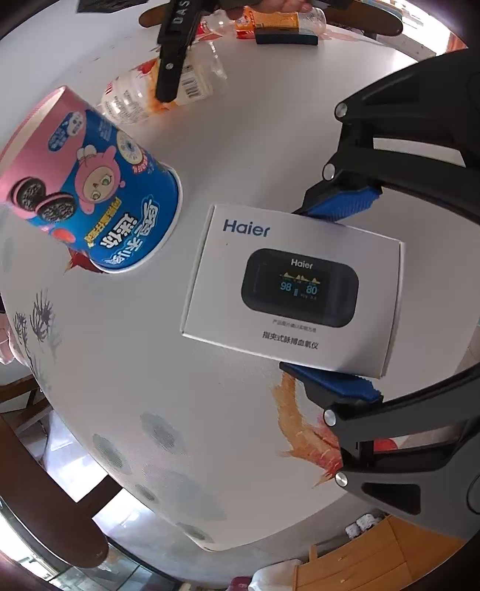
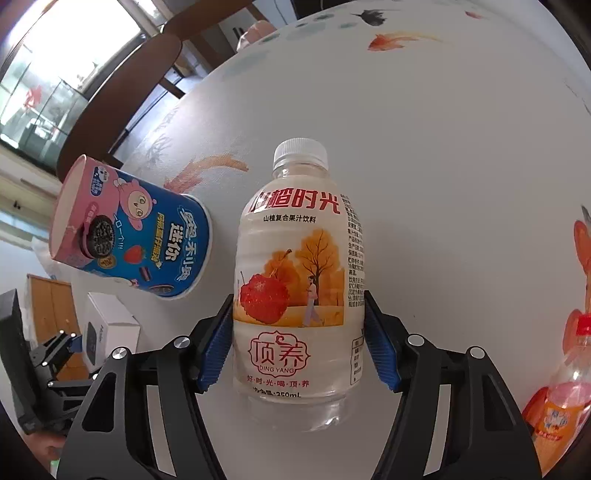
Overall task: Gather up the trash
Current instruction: 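Carry the Haier box and juice bottle over the trash bin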
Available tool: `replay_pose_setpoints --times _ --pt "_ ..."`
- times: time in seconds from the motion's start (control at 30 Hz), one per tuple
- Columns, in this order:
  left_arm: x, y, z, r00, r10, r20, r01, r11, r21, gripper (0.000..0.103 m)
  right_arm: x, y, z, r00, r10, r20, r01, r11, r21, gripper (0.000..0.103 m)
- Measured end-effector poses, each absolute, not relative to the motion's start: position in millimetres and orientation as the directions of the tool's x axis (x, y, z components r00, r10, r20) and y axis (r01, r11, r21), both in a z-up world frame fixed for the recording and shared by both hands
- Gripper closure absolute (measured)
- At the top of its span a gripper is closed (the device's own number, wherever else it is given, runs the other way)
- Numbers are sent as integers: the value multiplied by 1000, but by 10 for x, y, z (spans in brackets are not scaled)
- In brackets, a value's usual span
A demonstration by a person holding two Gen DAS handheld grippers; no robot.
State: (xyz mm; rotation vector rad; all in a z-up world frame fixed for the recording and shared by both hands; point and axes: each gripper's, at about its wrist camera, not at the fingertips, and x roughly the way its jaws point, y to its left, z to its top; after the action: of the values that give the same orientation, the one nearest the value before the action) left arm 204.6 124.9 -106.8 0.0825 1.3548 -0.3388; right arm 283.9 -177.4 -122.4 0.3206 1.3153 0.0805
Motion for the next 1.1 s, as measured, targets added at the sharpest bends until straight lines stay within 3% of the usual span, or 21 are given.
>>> replay_pose_setpoints --times 0.57,1.1 --pt "1813 1535 -647 279 -229 -933 279 949 -149 38 2375 -1787 -758 302 242 -922 117 950 288 38" --pt "1461 2881 -349 378 -158 -912 93 987 -133 38 2044 -272 -481 254 382 -888 -140 923 357 38"
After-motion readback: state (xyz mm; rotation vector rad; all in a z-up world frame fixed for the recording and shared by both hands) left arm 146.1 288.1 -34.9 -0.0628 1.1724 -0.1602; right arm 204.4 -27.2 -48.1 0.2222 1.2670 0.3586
